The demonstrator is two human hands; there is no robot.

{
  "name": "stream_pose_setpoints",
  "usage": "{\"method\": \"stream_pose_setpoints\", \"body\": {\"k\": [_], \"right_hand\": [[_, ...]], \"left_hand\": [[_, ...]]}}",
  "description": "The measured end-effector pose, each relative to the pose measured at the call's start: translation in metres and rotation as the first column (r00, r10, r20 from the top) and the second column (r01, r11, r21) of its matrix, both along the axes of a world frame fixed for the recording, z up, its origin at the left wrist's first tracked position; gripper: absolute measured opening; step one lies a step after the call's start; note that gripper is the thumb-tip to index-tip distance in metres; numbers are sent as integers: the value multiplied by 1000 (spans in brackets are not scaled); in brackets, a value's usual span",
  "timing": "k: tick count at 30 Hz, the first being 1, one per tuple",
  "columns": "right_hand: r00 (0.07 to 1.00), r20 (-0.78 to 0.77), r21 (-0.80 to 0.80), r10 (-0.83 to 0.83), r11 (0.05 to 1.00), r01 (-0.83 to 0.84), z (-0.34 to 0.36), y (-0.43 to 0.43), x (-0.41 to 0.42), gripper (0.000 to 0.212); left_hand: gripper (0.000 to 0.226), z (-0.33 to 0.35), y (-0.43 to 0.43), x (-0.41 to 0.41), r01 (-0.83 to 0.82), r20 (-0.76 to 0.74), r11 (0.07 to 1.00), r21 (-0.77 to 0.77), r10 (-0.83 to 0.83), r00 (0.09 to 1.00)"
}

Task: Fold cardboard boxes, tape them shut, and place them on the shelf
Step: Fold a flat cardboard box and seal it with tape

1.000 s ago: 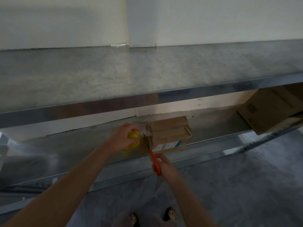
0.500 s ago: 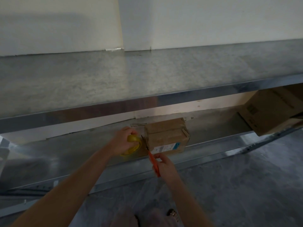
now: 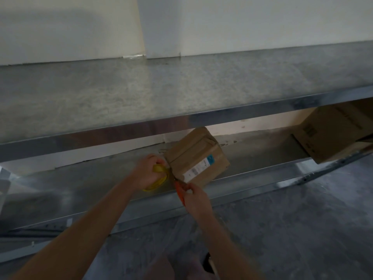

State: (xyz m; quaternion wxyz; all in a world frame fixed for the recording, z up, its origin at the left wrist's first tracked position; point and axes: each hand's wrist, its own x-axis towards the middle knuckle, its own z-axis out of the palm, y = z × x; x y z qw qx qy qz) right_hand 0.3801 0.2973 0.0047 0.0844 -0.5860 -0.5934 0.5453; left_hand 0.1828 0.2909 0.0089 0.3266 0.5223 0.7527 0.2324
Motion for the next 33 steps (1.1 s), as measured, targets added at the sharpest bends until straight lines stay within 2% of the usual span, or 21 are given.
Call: {"method": "stream_pose_setpoints", "body": {"k": [3, 4, 7, 10, 15, 20, 24, 29, 33], "right_hand": [[996, -68, -54, -54, 997, 50, 5, 13, -1, 42], [996, -72, -80, -60, 995, 54, 7, 20, 1, 39], [999, -36, -99, 16, 995, -19, 7, 35, 11, 27], [996, -10, -100, 87, 991, -88, 5, 35, 19, 30], [945, 182, -60, 271, 963, -264, 3, 35, 27, 52], [912, 304, 45, 276, 952, -303, -18, 39, 39, 71], [894, 365, 134, 260, 936, -326, -27, 44, 43, 60], [882, 379, 127, 279, 929, -348, -34, 46, 43, 59], [825, 469, 112, 314, 906, -408, -42, 44, 47, 62]], "left_hand": [[27, 3, 1, -2, -13, 31, 1000, 21, 12, 999], [28, 3, 2, -3, -11, 24, 1000, 29, 10, 1000], [29, 3, 3, -7, -36, 5, 999, 38, 36, 999], [28, 0, 4, -5, -41, 0, 998, 50, 41, 999], [25, -11, 3, 0, -33, 2, 999, 38, 33, 999], [29, -20, 4, 2, -31, -53, 999, 7, 32, 998], [30, -26, 2, 1, -38, -59, 999, -10, 37, 998], [27, -27, -2, 1, -53, -16, 999, 10, 53, 998], [26, -24, -9, -3, -65, 14, 997, 32, 65, 998]]}}
